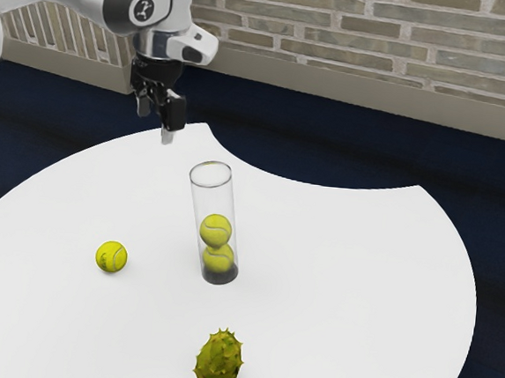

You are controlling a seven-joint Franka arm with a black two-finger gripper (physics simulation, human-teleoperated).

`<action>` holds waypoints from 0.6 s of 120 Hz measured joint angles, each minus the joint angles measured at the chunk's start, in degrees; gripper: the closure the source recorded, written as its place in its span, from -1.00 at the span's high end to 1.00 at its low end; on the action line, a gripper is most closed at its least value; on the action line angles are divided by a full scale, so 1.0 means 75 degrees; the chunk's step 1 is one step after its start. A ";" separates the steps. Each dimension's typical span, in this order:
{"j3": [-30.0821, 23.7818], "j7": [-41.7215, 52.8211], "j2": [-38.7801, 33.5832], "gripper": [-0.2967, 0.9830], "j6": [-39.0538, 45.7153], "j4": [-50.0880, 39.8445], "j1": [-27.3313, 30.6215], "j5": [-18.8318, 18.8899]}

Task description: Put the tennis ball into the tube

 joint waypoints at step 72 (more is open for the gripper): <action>0.0138 0.1017 0.0519 0.54 0.2848 -0.3976 0.1458 -0.0518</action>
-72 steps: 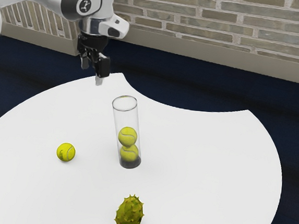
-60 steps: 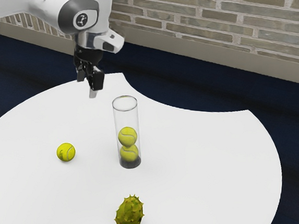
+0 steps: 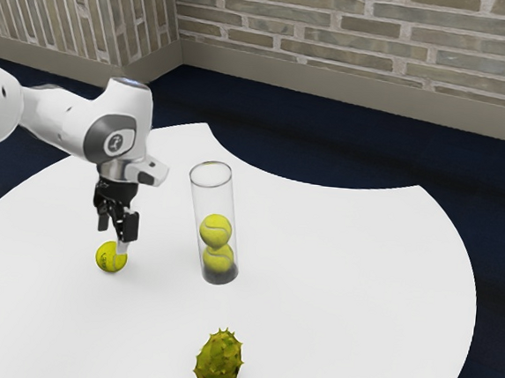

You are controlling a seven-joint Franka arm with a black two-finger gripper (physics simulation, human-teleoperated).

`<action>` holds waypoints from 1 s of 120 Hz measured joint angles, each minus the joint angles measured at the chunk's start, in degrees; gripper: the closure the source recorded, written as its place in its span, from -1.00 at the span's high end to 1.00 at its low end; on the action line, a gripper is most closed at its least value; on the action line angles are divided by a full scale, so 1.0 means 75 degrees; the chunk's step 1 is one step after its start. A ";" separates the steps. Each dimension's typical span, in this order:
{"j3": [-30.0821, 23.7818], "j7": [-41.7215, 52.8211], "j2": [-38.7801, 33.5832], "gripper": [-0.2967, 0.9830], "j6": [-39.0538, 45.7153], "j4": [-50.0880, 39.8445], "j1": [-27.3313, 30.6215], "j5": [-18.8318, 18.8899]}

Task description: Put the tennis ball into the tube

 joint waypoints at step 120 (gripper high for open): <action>-0.0042 -0.0303 -0.0449 -0.14 0.2311 -0.0225 0.0362 -0.0605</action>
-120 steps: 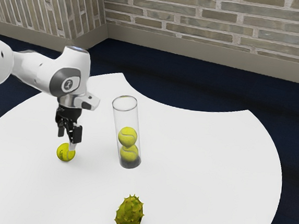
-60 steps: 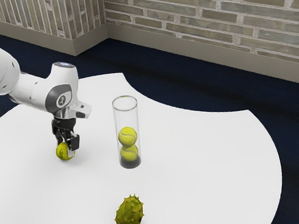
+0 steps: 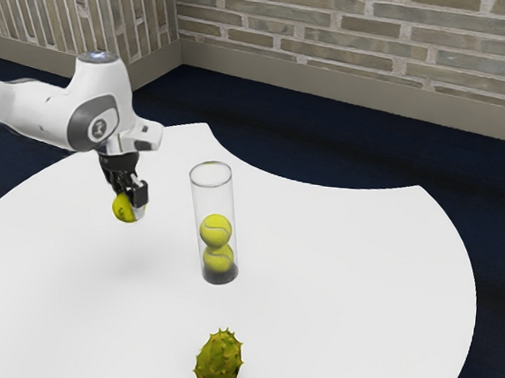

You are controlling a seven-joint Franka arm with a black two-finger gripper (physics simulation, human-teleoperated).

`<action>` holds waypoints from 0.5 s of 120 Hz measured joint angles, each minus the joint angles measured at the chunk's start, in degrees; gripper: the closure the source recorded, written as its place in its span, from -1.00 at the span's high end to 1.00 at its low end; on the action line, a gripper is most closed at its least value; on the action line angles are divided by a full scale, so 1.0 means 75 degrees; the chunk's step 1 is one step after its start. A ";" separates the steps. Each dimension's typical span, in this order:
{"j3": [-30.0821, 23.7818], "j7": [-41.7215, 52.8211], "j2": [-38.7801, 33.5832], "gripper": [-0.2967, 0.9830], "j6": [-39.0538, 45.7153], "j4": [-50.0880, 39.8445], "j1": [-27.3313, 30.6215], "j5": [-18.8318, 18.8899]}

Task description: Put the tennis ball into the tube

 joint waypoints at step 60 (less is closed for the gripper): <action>-0.0367 -0.0434 -0.1049 -0.50 -0.0140 0.1412 -0.0957 -0.0099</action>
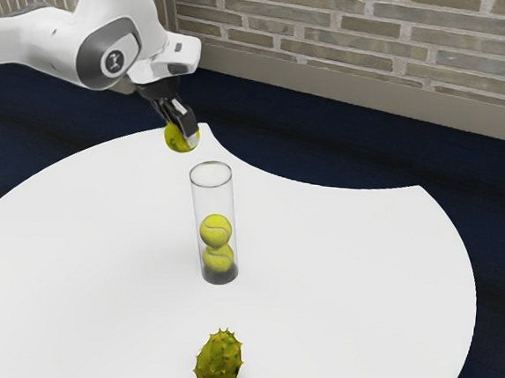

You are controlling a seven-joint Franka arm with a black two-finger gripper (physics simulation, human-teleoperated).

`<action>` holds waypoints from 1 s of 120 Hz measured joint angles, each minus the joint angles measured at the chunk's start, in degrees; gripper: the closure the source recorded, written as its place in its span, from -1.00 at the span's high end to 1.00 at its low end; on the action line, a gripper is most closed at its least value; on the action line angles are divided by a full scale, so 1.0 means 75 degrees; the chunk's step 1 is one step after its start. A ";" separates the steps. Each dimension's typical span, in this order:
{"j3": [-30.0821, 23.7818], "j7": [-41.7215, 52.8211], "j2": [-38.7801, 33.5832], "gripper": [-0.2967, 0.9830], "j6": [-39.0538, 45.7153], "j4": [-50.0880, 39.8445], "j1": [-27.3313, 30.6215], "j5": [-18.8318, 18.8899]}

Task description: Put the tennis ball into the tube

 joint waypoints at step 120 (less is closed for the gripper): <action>-0.0454 0.0036 0.0566 0.48 -0.1801 0.1602 -0.0210 -0.0230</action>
